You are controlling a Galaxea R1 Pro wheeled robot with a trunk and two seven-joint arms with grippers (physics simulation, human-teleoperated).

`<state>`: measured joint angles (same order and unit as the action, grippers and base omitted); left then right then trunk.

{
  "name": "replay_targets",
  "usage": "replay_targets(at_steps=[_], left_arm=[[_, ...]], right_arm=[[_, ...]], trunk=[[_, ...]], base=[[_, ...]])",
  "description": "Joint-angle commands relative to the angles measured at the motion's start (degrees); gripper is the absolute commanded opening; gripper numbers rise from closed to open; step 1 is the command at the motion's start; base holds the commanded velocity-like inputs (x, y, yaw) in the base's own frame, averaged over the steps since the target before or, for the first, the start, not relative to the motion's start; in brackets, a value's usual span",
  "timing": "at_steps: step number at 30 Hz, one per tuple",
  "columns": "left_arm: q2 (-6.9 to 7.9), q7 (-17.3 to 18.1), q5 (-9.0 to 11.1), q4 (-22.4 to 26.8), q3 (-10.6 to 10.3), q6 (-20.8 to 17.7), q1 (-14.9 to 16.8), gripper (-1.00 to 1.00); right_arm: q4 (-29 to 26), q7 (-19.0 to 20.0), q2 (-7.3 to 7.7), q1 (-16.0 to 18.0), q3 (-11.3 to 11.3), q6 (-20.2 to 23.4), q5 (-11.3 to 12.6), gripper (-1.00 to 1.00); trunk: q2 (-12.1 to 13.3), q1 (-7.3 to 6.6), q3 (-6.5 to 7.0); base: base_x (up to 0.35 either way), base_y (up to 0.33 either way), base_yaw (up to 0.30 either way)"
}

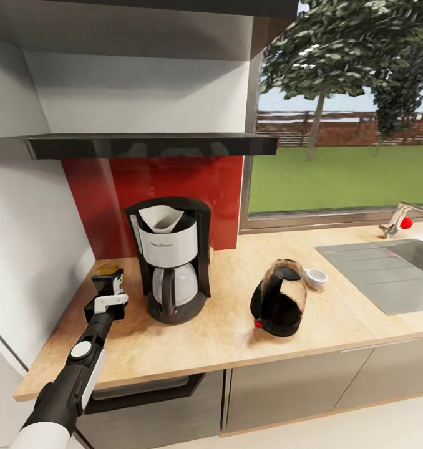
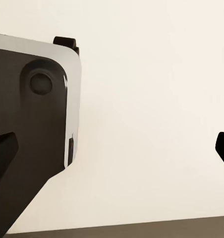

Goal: Set up a coffee station on the kitchen countertop: keep the coffee maker on the countertop, move the bottle of coffee from the kitchen shelf to the counter next to the coffee maker, place a paper coffee filter on top of the coffee maker, put the saucer next to the coffee maker with the coffee cup on the saucer, and place the electric kettle next to the coffee maker.

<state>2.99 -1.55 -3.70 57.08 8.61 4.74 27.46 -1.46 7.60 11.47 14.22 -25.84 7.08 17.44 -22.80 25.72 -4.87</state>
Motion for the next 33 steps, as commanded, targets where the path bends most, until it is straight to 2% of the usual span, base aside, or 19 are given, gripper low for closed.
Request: replay_targets(at_steps=[1,13,21,33], left_arm=[[-0.03,-0.14,-0.43,-0.05,0.01,0.17,0.05,-1.0],[-0.01,-0.19,-0.74,-0.66,0.06,0.48,-0.18,-1.0],[0.0,-0.21,-1.2,-4.07,0.09,6.43,-1.17,-1.0],[0.0,-0.21,-1.22,-5.06,0.09,7.38,-1.53,-1.0]], right_arm=[[-0.12,0.14,0.04,0.04,-0.46,0.34,0.57,1.0],[-0.12,0.14,0.13,0.02,-0.44,0.39,0.57,1.0],[-0.06,0.14,0.13,-0.06,-0.44,0.39,0.59,1.0],[-0.04,0.14,0.13,-0.07,-0.44,0.39,0.57,1.0]], trunk=[[-0.12,0.06,-0.12],[-0.12,0.06,-0.12],[-0.12,0.06,-0.12],[-0.12,0.06,-0.12]], base=[[0.231,0.0,0.0],[0.084,0.0,0.0],[0.035,0.0,0.0],[0.045,0.0,0.0]])
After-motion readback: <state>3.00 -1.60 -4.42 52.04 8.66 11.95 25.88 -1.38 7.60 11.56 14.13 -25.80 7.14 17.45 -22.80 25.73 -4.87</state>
